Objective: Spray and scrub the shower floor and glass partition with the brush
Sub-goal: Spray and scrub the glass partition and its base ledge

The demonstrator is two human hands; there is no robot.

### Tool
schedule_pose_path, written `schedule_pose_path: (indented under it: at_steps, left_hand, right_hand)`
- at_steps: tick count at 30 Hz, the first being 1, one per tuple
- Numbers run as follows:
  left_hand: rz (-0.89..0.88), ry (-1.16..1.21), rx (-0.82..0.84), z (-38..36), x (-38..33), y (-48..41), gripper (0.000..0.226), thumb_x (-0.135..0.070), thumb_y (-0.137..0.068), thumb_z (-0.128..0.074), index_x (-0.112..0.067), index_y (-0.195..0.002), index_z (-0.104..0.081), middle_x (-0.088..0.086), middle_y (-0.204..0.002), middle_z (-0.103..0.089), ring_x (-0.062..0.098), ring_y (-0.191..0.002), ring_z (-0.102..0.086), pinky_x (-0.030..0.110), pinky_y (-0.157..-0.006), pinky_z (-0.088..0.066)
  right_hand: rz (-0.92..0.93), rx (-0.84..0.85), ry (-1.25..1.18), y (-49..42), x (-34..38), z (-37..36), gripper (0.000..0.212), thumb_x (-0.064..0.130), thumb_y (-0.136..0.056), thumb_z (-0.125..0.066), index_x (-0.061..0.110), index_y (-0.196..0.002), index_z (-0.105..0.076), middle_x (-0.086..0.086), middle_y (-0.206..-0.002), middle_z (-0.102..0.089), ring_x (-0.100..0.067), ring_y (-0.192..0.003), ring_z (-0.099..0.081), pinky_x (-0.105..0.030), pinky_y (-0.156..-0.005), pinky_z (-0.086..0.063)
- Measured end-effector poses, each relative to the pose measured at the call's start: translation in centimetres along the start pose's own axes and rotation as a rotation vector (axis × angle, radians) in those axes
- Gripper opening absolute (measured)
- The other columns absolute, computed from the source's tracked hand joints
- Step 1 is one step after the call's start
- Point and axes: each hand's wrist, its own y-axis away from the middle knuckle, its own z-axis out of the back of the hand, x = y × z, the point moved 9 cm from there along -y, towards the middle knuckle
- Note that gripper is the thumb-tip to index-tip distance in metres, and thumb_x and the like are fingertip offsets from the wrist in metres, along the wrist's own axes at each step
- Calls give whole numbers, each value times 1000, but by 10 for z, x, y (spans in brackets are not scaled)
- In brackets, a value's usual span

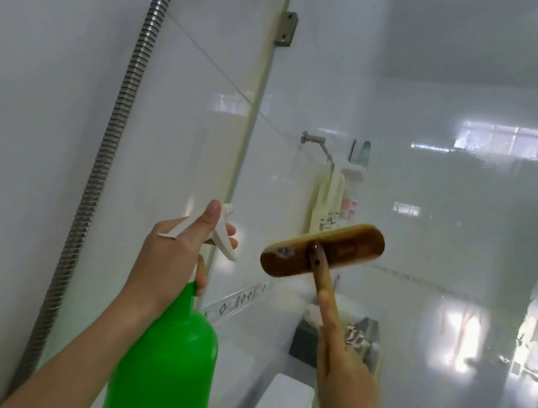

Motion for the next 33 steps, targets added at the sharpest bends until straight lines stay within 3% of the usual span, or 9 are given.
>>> schedule_pose_path:
  at_steps: [2, 4, 9, 12, 14, 19, 26, 28, 33]
  left_hand:
    - [-7, -24, -3, 2, 1, -1, 53, -56, -97, -48, -15, -91, -80, 2, -91, -80, 16, -37, -49, 26, -43, -45]
    - [-23, -50, -12, 1, 0, 1, 52, -57, -96, -48, -17, -89, -81, 6, -89, -80, 16, -37, -49, 27, -44, -45]
    - [-19, -18, -6, -7, -1, 9, 51, -54, -98, -48, -15, -90, -80, 10, -91, -79, 15, -35, -46, 24, -40, -44]
    - [-10, -11, 38, -15, 9, 24, 52, -56, -95, -48, -16, -89, -81, 8, -92, -79, 18, -35, -47, 26, -41, -44]
    - [16, 8, 56, -20, 15, 34, 55, -59, -89, -48, -14, -89, -79, 1, -93, -80, 18, -34, -48, 29, -42, -46]
    - [31, -10, 79, -32, 30, 54, 53, -59, -90, -47, -18, -88, -79, 9, -86, -79, 16, -36, -50, 25, -43, -45]
    - [70, -54, 130, -45, 69, 82, 53, -69, -89, -45, -29, -82, -79, 22, -87, -76, 21, -38, -54, 25, -45, -45]
    - [93, -60, 145, -53, 78, 88, 53, -68, -90, -47, -27, -80, -79, 22, -86, -76, 22, -38, -54, 26, -45, -45]
    - [107, -99, 190, -85, 85, 104, 63, -67, -94, -49, -13, -70, -71, 14, -73, -73, 18, -36, -51, 24, -42, -44]
  right_hand:
    - [51, -171, 18, -57, 25, 49, 68, 28, -101, -38, 43, -148, 8, 4, -56, -50, -11, -43, -49, -31, -54, -57]
    - [44, -221, -33, -105, 28, 76, 61, 30, -103, -31, 41, -149, 8, 3, -51, -36, -11, -38, -40, -31, -42, -49]
    - [-70, -45, -73, -25, 0, 46, 56, 52, -95, -7, 41, -150, -9, -4, -72, -59, -17, -57, -59, -31, -56, -56]
    - [-123, 86, -71, 56, -20, 13, 56, 44, -94, -12, 66, -130, 26, -10, -94, -65, -20, -69, -64, -38, -68, -58]
    - [-80, 39, -59, 65, -15, 17, 51, 53, -92, -8, 67, -130, 24, -12, -99, -68, -18, -66, -66, -39, -66, -60]
    - [-123, -137, -125, -11, -5, 64, 57, 38, -101, -23, 45, -146, 11, 0, -56, -48, -12, -44, -49, -29, -48, -53]
    - [-565, 1, -255, 124, -53, 47, 60, 50, -94, -18, 32, -151, -7, 0, -70, -58, -16, -60, -57, -31, -54, -47]
    - [-596, -23, -305, 117, -60, 51, 46, 46, -96, -23, 17, -127, -41, 2, -70, -56, -15, -59, -55, -26, -49, -40]
    - [-579, -95, -579, 44, -57, 67, 37, 50, -98, -30, 20, -89, -51, 1, -73, -56, -13, -62, -55, -30, -56, -51]
